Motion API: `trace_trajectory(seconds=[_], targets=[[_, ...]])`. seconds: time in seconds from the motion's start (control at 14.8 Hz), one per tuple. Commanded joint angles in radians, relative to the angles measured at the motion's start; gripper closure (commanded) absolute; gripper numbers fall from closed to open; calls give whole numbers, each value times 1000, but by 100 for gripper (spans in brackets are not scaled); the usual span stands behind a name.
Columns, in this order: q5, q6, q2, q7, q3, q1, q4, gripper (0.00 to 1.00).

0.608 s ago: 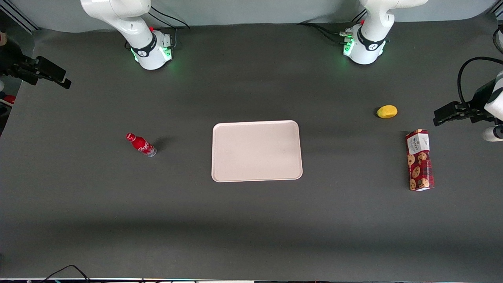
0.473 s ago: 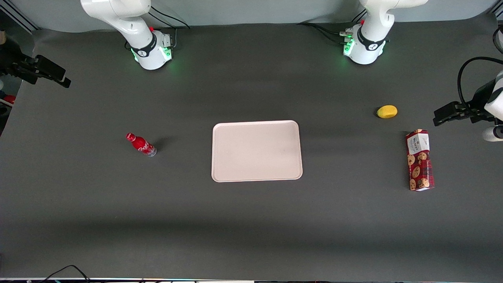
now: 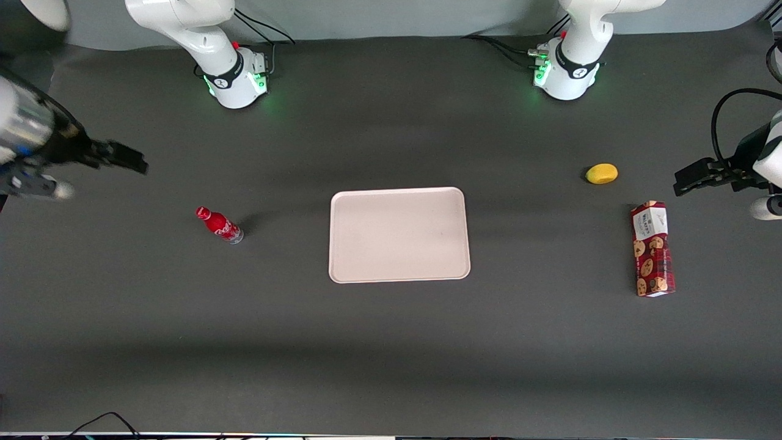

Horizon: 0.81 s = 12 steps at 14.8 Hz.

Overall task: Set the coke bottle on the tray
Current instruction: 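Lower the open right gripper onto the red Coca-Cola bottle and close it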

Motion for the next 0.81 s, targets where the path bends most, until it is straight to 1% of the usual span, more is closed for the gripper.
trace_trajectory(seconds=[0.0,0.14,0.2,0.34,0.47,0.68,0.74], targets=[[12,258,-8,-17,-2,9,-250,0],[15,442,29,1,3,9,-375,0],[15,508,39,6,3,10,-415,0],[15,593,47,9,3,12,-481,0],[15,616,56,46,6,18,-509,0],[14,621,30,47,10,17,-558,0],[14,624,21,43,10,17,-564,7]])
